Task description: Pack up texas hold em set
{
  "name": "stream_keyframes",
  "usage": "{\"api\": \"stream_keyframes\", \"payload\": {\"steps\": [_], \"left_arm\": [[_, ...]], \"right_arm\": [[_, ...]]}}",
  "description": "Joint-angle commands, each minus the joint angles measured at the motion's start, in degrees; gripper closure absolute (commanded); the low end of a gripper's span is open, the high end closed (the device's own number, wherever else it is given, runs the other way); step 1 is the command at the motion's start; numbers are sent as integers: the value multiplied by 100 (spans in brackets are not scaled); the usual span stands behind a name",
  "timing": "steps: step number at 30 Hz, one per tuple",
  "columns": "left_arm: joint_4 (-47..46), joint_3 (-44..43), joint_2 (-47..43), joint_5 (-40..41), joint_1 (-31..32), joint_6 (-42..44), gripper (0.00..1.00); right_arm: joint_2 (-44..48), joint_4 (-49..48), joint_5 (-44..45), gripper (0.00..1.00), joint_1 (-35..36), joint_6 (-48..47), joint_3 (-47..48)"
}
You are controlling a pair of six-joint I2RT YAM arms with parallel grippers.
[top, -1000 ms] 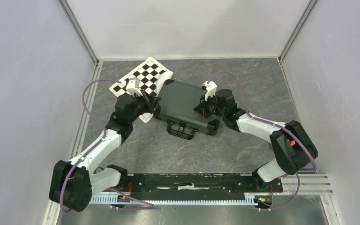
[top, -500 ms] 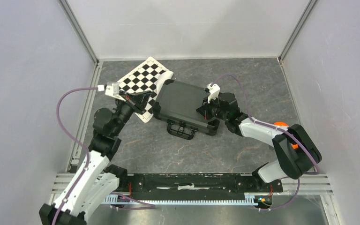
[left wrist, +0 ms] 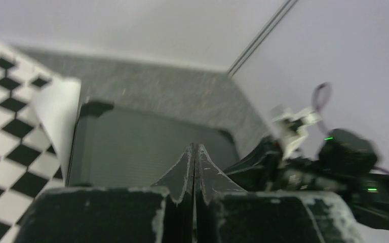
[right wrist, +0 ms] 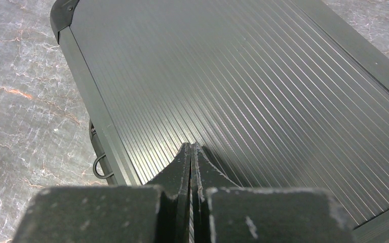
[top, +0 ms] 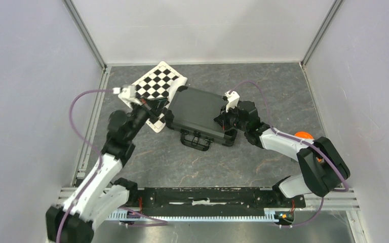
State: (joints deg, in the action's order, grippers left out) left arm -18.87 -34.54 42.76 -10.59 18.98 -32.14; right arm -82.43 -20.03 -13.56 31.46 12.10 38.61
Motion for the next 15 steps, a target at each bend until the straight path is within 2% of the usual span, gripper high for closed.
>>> {"api": "stream_keyframes", "payload": {"steps": [1,6,15], "left_arm": [[86,-36,1142,55,-26,137,98],[86,-36,1765,55,-26,137,98],[86,-36,1631,55,-26,137,98]], "right_arm": [[-92,1151,27,100,35,-89,-248],[-49,1159,58,100,35,-87,-249],[-96,1117,-113,100,34,-74,-240]]}}
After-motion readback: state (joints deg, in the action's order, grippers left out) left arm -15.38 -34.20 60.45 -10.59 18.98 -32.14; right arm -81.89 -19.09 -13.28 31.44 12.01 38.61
